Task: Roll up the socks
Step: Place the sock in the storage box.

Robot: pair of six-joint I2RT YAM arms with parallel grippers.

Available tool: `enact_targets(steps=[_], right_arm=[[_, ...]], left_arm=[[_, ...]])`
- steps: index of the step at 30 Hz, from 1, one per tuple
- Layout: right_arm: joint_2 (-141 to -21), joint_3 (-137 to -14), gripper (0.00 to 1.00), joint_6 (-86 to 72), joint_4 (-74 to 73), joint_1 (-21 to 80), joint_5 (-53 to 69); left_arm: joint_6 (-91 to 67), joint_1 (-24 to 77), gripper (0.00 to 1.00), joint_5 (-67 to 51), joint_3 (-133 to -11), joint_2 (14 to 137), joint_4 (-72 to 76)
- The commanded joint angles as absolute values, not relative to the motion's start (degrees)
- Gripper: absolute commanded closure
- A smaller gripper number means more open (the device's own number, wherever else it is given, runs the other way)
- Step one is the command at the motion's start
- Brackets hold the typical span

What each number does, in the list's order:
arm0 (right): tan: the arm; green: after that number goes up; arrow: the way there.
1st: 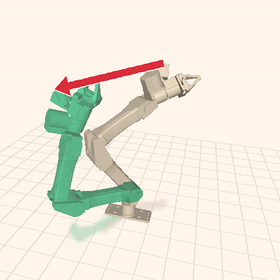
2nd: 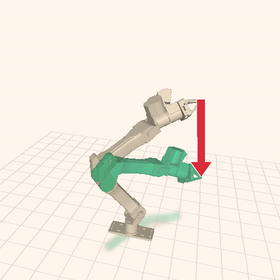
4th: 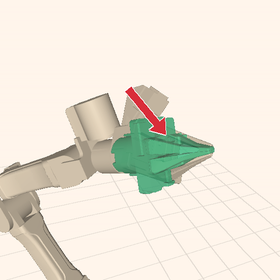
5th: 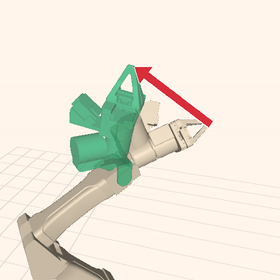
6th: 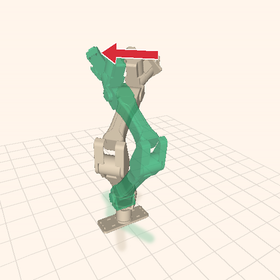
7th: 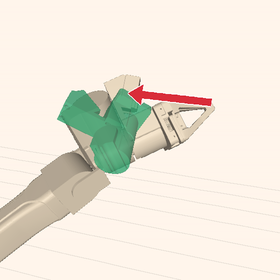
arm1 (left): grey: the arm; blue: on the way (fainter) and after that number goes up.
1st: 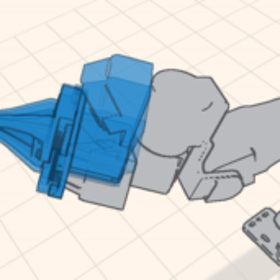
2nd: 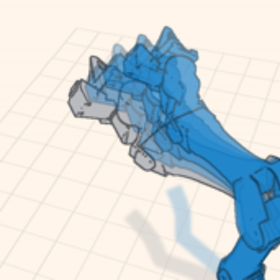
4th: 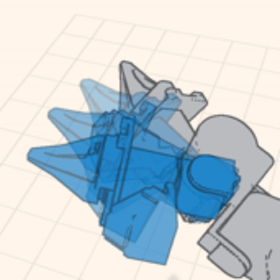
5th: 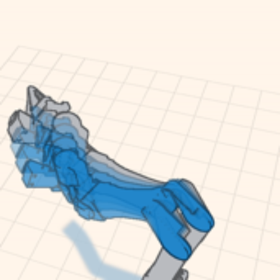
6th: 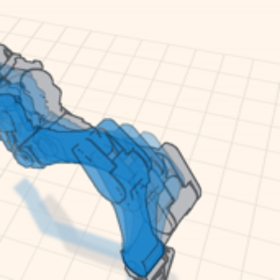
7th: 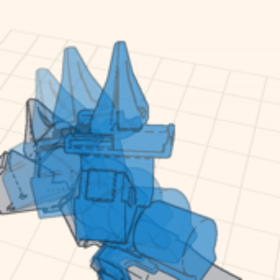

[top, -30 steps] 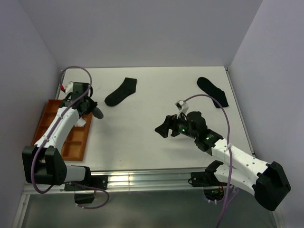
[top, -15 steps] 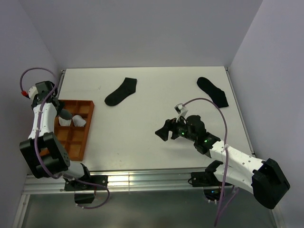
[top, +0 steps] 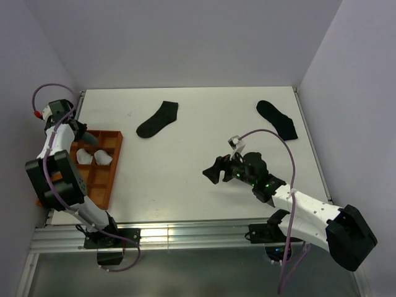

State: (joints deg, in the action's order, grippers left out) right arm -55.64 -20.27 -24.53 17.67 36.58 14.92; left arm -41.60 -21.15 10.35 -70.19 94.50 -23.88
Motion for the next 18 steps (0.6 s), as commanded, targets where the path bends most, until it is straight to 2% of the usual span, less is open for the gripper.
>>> enact_targets(steps=[1,18], right_arm=[[-56.16,-20.04,0.12,-23.12,21.09,37.09,13.01],[-57.13,-20.13,0.12,-22.33,21.09,38.32,10.55]], left_arm=[[-44.21,-19.60,1.00,7.30,-74.09,96.50,-19.16],[-43.77,-10.64,1.00,15.81,-75.24,103.18,-13.53]])
